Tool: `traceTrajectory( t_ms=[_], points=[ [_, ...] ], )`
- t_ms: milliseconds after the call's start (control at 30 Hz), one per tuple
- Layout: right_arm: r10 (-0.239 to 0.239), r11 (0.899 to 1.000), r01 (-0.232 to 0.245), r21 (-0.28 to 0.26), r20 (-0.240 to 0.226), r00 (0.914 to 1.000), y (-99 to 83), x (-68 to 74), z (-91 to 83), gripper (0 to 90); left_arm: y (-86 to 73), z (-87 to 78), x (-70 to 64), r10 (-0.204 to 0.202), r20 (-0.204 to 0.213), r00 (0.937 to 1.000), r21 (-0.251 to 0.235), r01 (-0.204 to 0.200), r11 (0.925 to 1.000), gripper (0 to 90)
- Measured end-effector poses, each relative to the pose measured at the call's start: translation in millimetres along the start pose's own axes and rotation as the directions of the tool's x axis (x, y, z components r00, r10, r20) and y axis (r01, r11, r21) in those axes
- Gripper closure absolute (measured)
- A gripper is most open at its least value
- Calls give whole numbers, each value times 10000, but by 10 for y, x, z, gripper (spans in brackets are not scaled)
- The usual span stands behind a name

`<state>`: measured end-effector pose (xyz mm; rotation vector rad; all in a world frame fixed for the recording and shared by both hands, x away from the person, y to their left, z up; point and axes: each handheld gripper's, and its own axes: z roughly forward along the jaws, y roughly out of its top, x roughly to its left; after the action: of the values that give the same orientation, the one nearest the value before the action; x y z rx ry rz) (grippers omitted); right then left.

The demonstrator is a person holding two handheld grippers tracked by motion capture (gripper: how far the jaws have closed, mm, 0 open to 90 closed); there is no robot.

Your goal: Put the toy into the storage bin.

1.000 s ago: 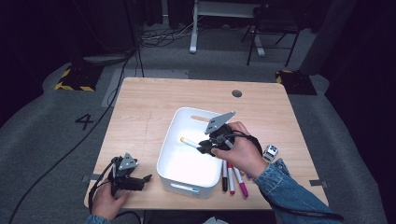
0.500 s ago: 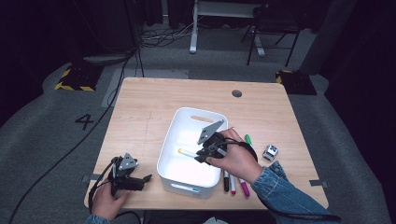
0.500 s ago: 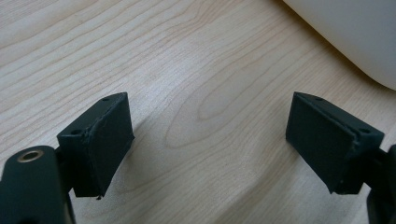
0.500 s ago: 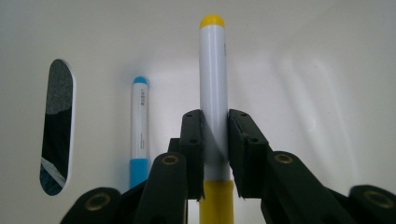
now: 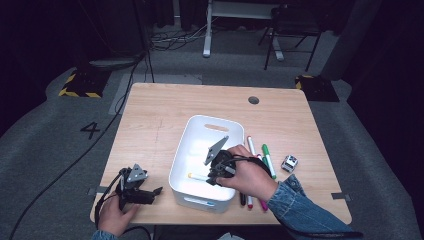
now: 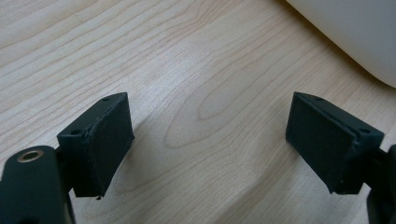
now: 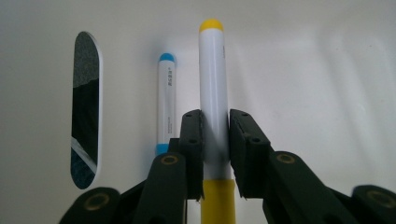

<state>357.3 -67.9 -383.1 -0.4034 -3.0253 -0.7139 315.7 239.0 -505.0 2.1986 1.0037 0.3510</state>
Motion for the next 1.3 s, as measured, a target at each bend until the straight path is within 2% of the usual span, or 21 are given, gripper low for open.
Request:
traceTrajectory(
  t_ms=[33,100,200,233,267,467,700,833,967,1033,1100,1133,1167,1200,1233,1300],
  points=[
    [47,10000,-47,-11,-32,10000,-2,-3,1,705,-1,2,-1,-9,-15,10000,-23,9,10000,151],
    [103,9990,-106,-445,-57,9999,-5,-12,-5,615,0,0,0,9,-36,10000,-19,-9,10000,151],
    [176,9973,-174,-714,29,9998,-4,-6,-68,589,1,-4,4,64,-73,10000,7,-64,10000,151],
    [10,9948,-1,-1022,96,10000,-2,-17,-95,577,1,-3,3,32,-27,10000,8,-32,10000,151],
    [-11,9914,30,-1308,144,9999,-1,-23,-144,578,0,-2,3,28,-23,10000,7,-28,10000,151],
    [279,9765,-157,-2148,539,9982,-62,-50,-428,592,1,-3,3,31,-35,10000,7,-31,10000,151],
    [930,9553,-563,-2902,1144,9891,-298,-185,-769,607,1,-3,4,23,-40,10000,1,-23,10000,151],
    [1625,9461,-1117,-3039,1473,9757,-514,-289,-931,616,3,0,7,26,-37,10000,-2,-26,10000,151],
    [2284,9353,-1628,-3141,1847,9559,-728,-410,-1020,622,8,3,14,28,-37,10000,14,-28,10000,151],
    [2463,9328,-1738,-3158,2060,9471,-827,-493,-1026,623,9,4,14,26,-37,10000,13,-26,10000,151],
    [2746,9313,-1976,-3060,2336,9328,-933,-592,-1015,634,9,4,15,30,-38,10000,14,-30,10000,151],
    [2785,9311,-2013,-3042,2364,9309,-966,-627,-1011,637,9,4,15,28,-36,10000,14,-28,10000,151],
    [2934,9267,-2156,-3079,2340,9269,-1004,-663,-1000,638,9,4,15,29,-38,10000,15,-29,10000,151],
    [3215,9186,-2439,-3111,2289,9188,-1040,-698,-987,640,9,4,15,28,-37,10000,15,-28,10000,151],
    [3164,9224,-2384,-3038,2405,9177,-1079,-742,-980,640,9,4,15,28,-38,10000,13,-28,10000,150],
    [3368,9169,-2582,-3044,2429,9097,-1127,-791,-963,641,9,4,14,26,-40,10000,12,-26,10000,150]
  ],
)
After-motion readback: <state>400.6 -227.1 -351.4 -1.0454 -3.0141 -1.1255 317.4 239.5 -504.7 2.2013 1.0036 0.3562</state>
